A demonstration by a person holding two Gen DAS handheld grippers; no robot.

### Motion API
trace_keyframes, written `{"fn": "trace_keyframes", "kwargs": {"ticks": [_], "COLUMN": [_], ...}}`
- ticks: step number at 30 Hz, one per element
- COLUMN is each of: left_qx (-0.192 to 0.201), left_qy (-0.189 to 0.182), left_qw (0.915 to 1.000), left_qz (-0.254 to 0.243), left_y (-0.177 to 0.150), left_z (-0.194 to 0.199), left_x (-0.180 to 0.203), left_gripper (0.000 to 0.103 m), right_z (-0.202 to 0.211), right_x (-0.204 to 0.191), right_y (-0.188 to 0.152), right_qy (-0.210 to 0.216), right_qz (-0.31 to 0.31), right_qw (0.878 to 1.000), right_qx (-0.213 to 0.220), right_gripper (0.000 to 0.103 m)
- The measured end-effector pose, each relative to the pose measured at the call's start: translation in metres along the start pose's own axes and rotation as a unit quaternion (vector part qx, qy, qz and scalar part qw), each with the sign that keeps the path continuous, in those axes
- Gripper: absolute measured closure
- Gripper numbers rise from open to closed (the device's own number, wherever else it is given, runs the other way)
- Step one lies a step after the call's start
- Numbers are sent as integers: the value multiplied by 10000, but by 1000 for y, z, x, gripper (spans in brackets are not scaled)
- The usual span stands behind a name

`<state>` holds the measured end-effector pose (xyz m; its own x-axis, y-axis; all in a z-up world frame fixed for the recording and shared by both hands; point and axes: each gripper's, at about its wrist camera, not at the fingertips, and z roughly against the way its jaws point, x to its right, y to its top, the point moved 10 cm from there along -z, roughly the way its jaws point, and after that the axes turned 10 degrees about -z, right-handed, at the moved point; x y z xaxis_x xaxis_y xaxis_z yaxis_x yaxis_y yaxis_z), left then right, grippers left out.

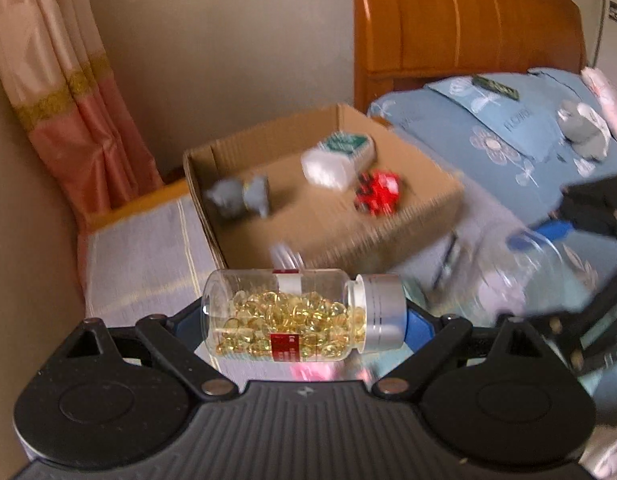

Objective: Organize rigid objects
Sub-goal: 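Carry the capsule bottle and clear container into the box and open both tools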

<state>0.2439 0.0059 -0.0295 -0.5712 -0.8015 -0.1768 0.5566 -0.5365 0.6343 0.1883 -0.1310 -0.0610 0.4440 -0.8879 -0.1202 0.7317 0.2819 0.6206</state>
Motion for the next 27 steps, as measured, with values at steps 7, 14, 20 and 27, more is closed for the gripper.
{"fn": "trace_keyframes", "kwargs": {"ticks": [7, 14, 20, 27], "left_qx": [63, -85, 44, 172], "left_qy": [119, 226, 211, 426], "left_qw": [9996, 9975, 9952, 9972], "left_qz": [265, 661, 958, 582], "left_y": [42, 58, 55, 37], "left_z": [-31, -67, -69, -44], "left_x": [-29, -51, -60, -52], "left_gripper": [10, 9, 8, 4], "right_z": [7, 11, 7, -9], "right_x": [11, 23, 27, 29], "right_y": [28, 54, 69, 99], "right_qy": [-101, -216, -272, -289], "right_qz": [-25, -103, -90, -120], "right_qw": [9997, 9989, 9986, 9983], "right_qx": [230, 400, 442, 498], "right_gripper": [23, 23, 23, 23]}}
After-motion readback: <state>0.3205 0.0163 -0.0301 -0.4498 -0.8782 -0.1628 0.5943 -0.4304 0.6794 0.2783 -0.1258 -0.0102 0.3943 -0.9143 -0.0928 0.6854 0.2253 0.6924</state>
